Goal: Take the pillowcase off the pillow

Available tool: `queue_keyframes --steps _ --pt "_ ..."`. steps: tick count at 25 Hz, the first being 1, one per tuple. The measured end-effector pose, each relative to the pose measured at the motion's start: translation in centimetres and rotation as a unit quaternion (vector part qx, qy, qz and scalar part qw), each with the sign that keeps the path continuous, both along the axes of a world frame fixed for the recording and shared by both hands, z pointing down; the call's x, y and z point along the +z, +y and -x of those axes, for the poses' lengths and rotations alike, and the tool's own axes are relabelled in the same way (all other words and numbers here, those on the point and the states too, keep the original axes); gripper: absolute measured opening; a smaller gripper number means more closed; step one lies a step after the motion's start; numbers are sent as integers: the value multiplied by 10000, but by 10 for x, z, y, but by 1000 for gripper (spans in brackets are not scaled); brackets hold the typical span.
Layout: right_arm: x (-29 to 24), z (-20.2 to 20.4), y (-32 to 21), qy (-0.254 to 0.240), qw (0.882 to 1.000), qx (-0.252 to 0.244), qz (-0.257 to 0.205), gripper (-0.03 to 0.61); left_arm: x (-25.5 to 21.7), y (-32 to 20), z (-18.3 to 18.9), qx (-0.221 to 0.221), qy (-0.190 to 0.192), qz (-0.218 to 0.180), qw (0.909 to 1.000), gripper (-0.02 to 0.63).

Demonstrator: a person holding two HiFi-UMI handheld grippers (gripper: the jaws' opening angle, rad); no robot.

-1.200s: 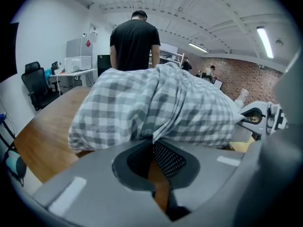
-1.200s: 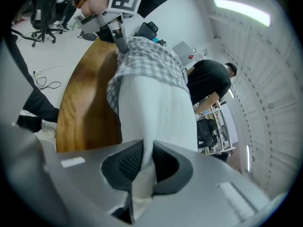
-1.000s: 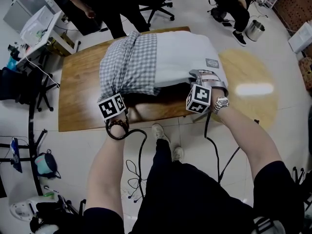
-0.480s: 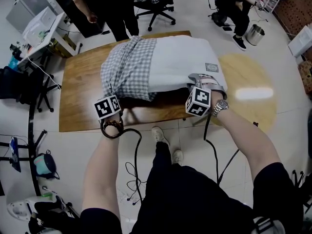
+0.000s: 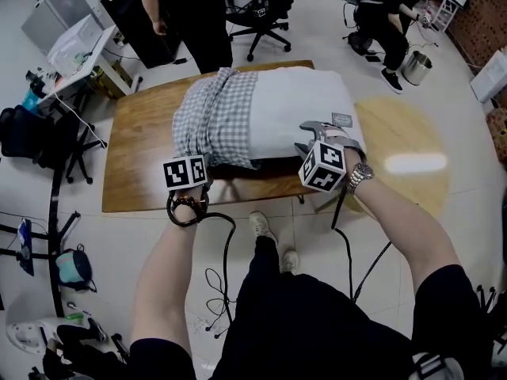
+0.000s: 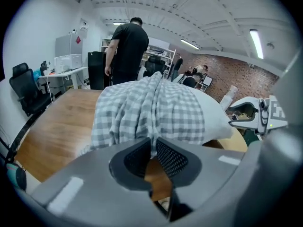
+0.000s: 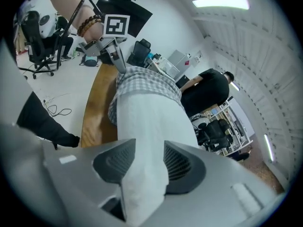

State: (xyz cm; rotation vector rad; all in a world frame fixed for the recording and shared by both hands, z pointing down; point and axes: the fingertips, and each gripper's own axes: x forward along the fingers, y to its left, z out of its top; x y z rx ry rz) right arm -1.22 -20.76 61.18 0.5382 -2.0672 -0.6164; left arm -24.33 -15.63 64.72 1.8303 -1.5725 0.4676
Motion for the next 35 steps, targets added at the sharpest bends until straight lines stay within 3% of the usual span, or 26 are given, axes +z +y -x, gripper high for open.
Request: queue_keyframes --steps 9,17,26,35 --pt "-10 -21 35 -289 9995 -80 7 229 -37 34 -49 266 -124 -624 9976 44" --pt "-44 10 26 -393 9986 -149 309 263 -97 17 -20 375 -170 -932 9948 160" --pt "-52 63 -20 -402 9958 -218 799 295 -97 -40 6 829 -88 -467 9954 340" --pt "-37 102 -73 -246 9871 -207 1565 324 -68 -108 -5 1539 -353 239 9872 368"
